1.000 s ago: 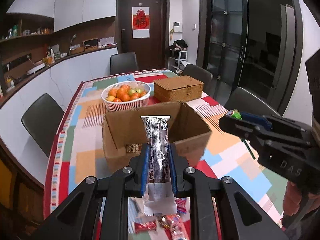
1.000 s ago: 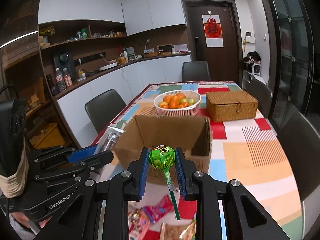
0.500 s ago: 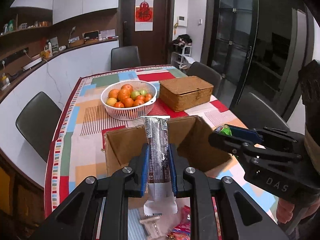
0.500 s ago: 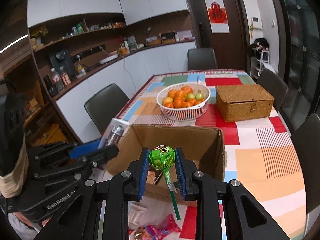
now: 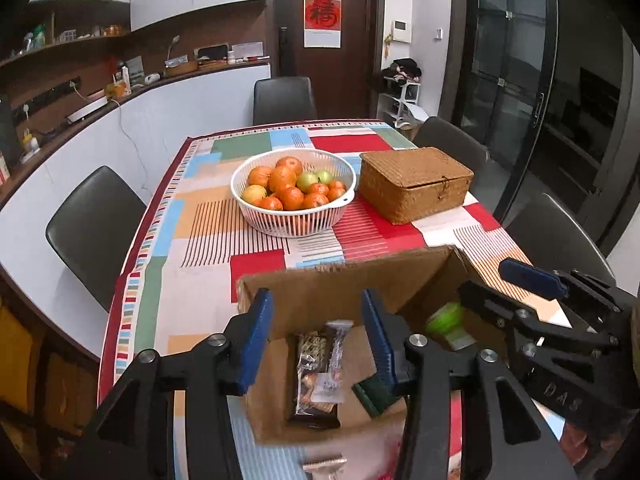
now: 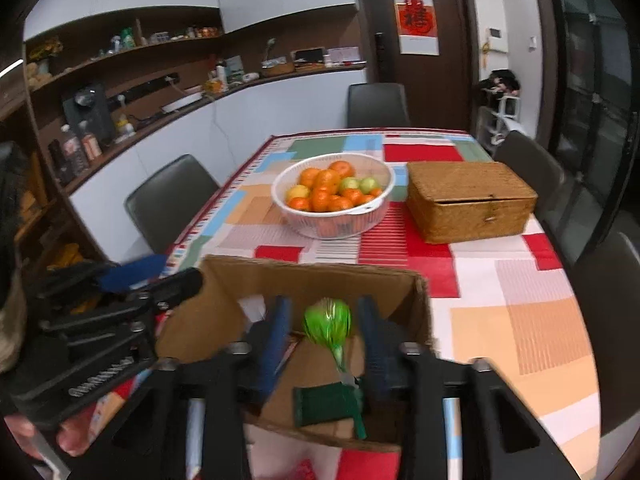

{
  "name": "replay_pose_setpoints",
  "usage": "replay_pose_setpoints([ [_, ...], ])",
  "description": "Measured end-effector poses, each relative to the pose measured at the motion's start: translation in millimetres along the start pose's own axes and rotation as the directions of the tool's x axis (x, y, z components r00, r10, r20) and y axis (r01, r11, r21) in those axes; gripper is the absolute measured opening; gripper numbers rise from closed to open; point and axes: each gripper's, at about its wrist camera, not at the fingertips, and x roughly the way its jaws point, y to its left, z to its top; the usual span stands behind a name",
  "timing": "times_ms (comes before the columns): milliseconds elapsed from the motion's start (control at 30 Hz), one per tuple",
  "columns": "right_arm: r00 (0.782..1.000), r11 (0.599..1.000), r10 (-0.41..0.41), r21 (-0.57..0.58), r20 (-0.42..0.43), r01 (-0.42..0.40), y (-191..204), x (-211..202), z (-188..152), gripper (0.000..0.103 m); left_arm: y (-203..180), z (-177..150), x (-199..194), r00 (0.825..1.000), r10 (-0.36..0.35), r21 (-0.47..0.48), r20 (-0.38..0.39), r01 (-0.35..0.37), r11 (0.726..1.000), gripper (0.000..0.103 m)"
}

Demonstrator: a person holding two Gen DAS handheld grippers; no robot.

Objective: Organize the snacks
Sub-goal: 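Move both grippers back to the snack pile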

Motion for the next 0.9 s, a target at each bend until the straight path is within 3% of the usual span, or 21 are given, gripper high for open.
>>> replay_pose_setpoints([
  [167, 1.000, 1.000, 0.008, -0.014, 0.008, -0.008, 0, -18, -12, 0.051, -11, -21, -24, 1.000, 0.008, 0.040, 0.019, -0.009, 0.999, 0.052],
  [533, 0.996, 0.992, 0.072, -0.107, 0.045, -0.067, 11, -83, -65, 0.051, -44, -73, -87, 0.994, -0.059, 0.083, 0.095, 0.051, 0.995, 0.057],
  [900, 0.998, 0.995, 0.063, -0.076, -0.018, -0.064, -6, -106, -132, 0.051, -73, -133, -103, 0.996, -0.068, 0.136, 0.053, 0.060, 0.989, 0.058],
])
